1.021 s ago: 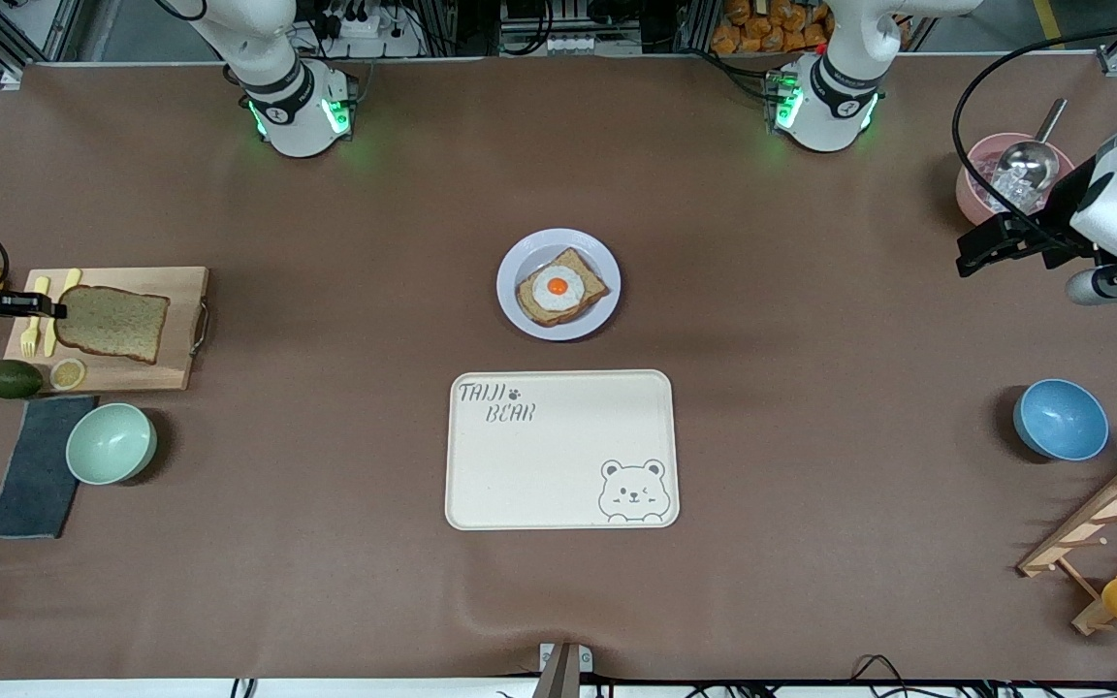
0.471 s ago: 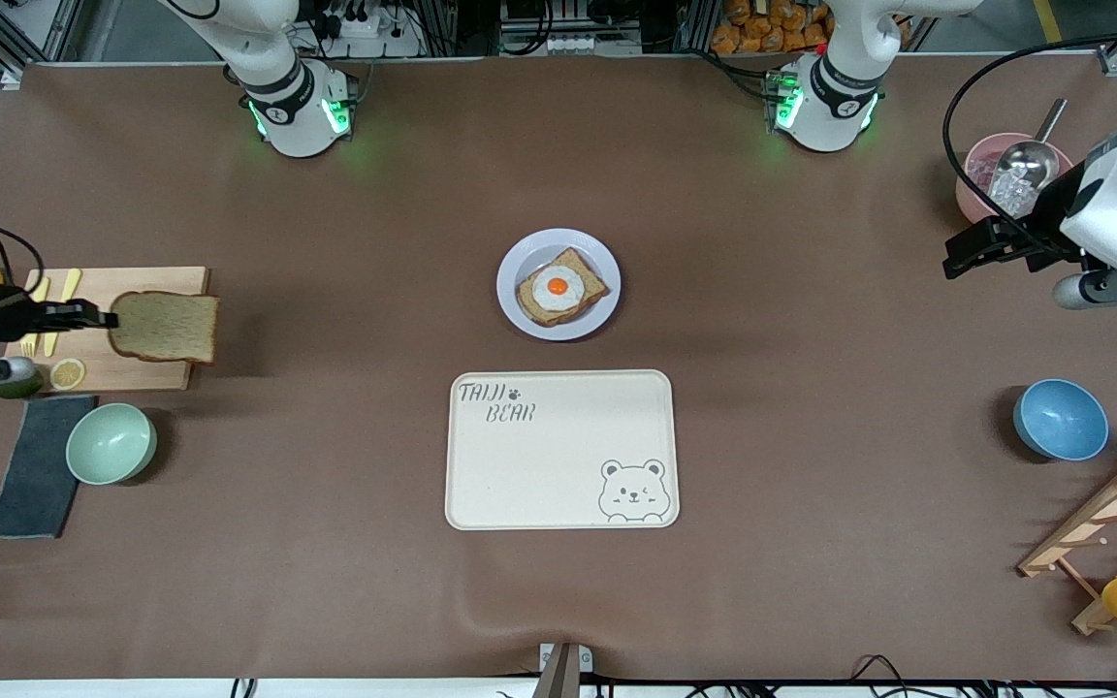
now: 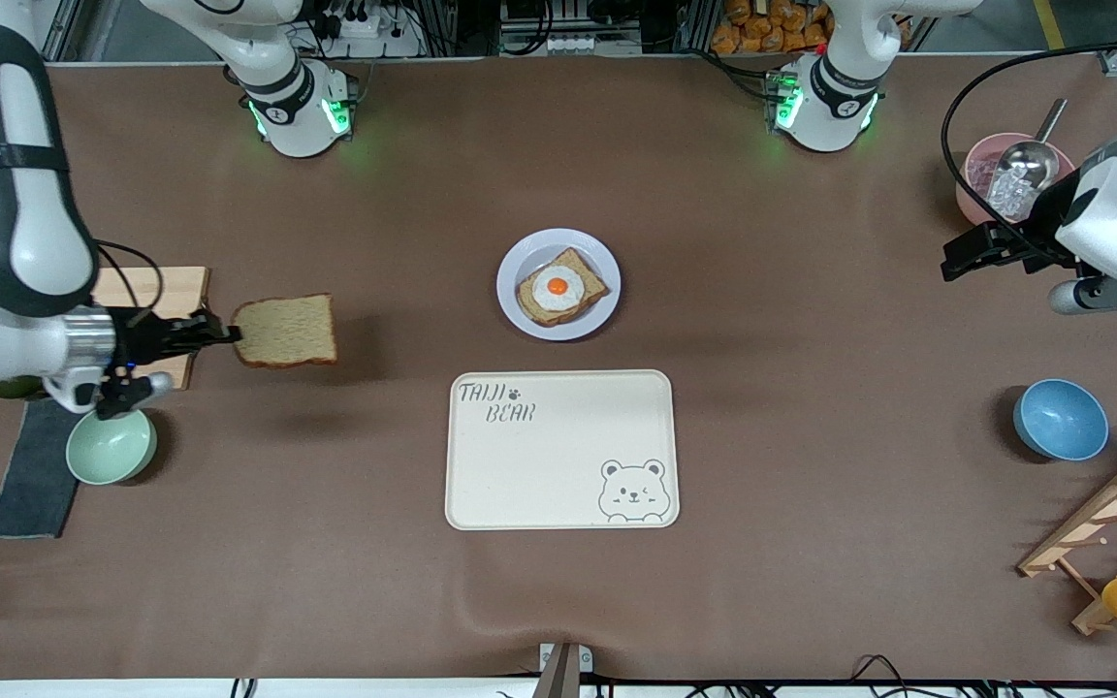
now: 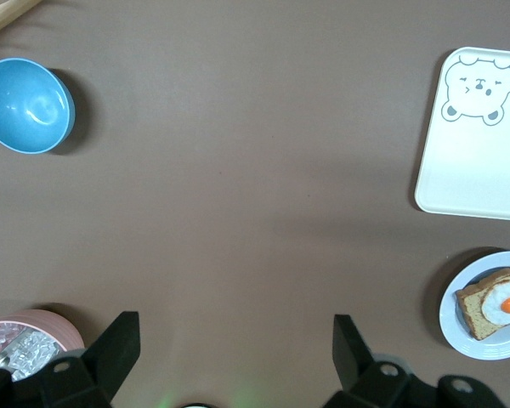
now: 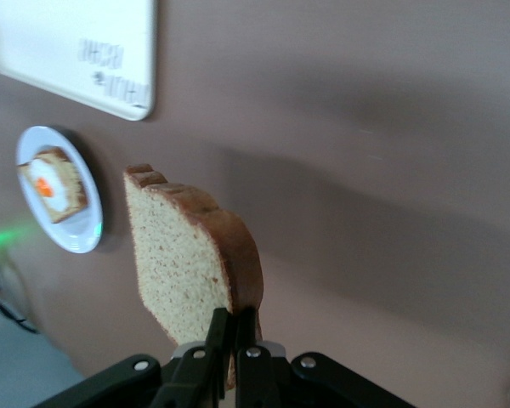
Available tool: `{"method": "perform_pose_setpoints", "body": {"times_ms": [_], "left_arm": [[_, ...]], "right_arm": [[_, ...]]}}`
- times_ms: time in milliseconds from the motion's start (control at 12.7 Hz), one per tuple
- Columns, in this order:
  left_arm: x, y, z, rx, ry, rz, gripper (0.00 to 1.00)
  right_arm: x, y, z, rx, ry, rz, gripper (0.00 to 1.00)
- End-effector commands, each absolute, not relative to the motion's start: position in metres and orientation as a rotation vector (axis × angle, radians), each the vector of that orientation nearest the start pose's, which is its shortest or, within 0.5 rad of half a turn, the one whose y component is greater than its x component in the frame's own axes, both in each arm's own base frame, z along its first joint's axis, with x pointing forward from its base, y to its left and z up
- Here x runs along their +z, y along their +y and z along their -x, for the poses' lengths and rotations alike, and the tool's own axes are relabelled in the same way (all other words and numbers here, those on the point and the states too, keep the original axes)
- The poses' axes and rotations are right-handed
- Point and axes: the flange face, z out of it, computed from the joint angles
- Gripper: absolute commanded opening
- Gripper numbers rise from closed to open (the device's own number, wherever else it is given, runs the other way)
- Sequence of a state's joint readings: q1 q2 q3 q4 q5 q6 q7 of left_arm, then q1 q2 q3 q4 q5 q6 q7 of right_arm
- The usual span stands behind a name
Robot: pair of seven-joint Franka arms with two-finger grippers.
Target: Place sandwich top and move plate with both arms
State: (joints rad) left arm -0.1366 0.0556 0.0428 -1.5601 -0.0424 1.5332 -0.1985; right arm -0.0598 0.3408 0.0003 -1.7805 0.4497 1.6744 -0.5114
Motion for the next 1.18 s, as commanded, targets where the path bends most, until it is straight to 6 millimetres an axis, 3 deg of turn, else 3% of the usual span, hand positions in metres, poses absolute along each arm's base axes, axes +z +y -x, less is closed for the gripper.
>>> {"method": "perform_pose_setpoints", "body": {"times_ms": [0,236,471,707,1099], "left_arm": [[0.591,-0.058,-0.561,0.140,-0.188,3.181,1.00],[0.584,-0.057,-0.563,0.130,-0.192,3.182,1.00],[0.573,-0.057,-0.565,0.133,-0.195,3.182,1.00],[0.563,-0.060,-0.565,0.136,-0.193,3.183,1.00],[0.547,-0.061,-0.566,0.138,-0.195,3.182,1.00]], "right_arm": [[0.331,0.058,-0.593,0.431,-0.370,2.453,0.00],[0.331,0.161,-0.580,0.504,-0.345,2.379,0.00],[0.323,0.249,-0.555,0.500,-0.494,2.370,0.00],[0.313,0.298,-0.537,0.443,-0.571,2.405,0.00],[0.274,0.351,-0.500,0.357,-0.523,2.378,0.00]]}}
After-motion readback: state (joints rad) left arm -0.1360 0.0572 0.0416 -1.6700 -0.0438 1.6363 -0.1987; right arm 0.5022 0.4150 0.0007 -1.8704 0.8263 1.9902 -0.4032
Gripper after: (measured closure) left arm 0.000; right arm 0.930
